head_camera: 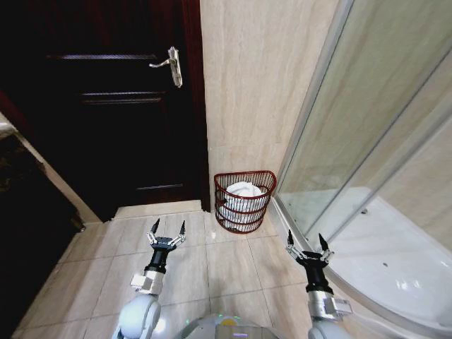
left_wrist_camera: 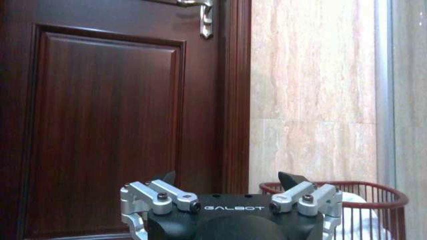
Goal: Discard the used towel into the hamper.
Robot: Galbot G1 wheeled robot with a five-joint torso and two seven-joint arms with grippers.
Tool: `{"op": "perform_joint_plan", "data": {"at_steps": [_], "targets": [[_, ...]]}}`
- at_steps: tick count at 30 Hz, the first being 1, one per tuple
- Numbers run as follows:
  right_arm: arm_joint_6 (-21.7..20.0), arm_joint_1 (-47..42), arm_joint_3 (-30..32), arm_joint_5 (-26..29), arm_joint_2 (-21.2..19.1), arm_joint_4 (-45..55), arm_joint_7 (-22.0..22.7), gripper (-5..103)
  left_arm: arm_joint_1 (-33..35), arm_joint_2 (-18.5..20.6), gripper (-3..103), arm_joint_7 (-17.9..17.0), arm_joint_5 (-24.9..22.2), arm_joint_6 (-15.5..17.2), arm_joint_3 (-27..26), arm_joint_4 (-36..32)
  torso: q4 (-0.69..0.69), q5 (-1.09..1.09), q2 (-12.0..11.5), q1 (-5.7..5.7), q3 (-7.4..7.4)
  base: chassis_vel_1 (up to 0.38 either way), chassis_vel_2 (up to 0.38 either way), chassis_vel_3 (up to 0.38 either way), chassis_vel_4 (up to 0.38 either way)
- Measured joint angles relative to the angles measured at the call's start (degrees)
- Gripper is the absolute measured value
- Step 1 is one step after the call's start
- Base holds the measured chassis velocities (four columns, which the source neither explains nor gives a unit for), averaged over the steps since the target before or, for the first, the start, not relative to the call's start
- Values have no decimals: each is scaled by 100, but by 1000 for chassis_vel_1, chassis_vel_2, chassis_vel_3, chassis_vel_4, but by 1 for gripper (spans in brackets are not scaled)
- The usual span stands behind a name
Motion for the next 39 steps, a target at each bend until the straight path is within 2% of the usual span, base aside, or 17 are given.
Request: {"op": "perform_joint_plan", "data": {"at_steps": [15, 19, 24, 39], "targets": [[128, -91, -93, -10, -63, 2, 85, 100, 71, -52, 100, 33, 69, -107, -7, 4, 0, -1, -5, -1, -3, 112, -112, -106, 113], [203, -60, -113, 15, -68, -31, 205, 100, 80, -63, 100, 33, 84, -107, -9, -2, 0, 0, -5, -3, -4, 65, -74, -79, 91], [264, 0, -203, 35, -123, -69, 631, 100, 128, -68, 100, 44, 115, -100, -2, -8, 1, 0, -7, -2, -4, 10, -5, -5, 11], [164, -64, -262, -78, -209, -77, 768, 100, 249, -58, 100, 58, 161, -115, -112, -77, 0, 0, -7, -2, -5, -29, -32, -26, -33]]}}
